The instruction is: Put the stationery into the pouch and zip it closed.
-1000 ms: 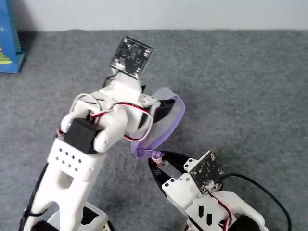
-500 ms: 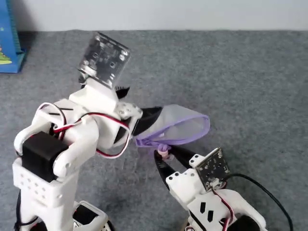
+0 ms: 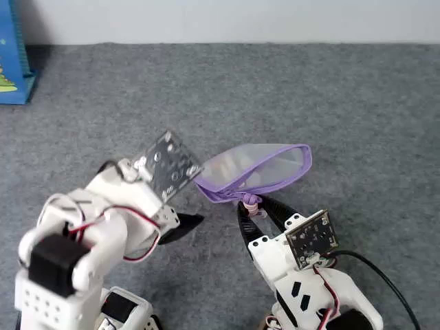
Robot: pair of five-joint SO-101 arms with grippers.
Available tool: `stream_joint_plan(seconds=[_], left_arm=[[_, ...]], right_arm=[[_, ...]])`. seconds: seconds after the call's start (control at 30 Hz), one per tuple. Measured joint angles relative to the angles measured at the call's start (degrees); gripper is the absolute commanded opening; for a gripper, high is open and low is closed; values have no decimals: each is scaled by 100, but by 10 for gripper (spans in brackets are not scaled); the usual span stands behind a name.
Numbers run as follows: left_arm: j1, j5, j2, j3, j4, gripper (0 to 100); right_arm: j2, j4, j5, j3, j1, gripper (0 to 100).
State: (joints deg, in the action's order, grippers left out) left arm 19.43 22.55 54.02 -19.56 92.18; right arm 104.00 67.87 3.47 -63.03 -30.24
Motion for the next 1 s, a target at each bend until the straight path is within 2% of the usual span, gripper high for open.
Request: stream_joint_plan(seconds=[0.2, 0.37, 0.5, 0.7, 1.0], left_arm=[[308, 9, 985, -2022, -1380, 353], [888, 9, 1609, -3024, -1925, 353], [1187, -79, 1960, -3156, -2084, 352], [1213, -281, 1987, -3209, -2725, 316], [1213, -308, 1055, -3209, -3455, 303]], right_arm=[[0, 0, 18, 123, 9, 8], [0, 0, 18, 123, 9, 8], [0, 0, 18, 123, 9, 8], [0, 18, 18, 123, 9, 8], [0, 114, 114, 176, 9, 8]])
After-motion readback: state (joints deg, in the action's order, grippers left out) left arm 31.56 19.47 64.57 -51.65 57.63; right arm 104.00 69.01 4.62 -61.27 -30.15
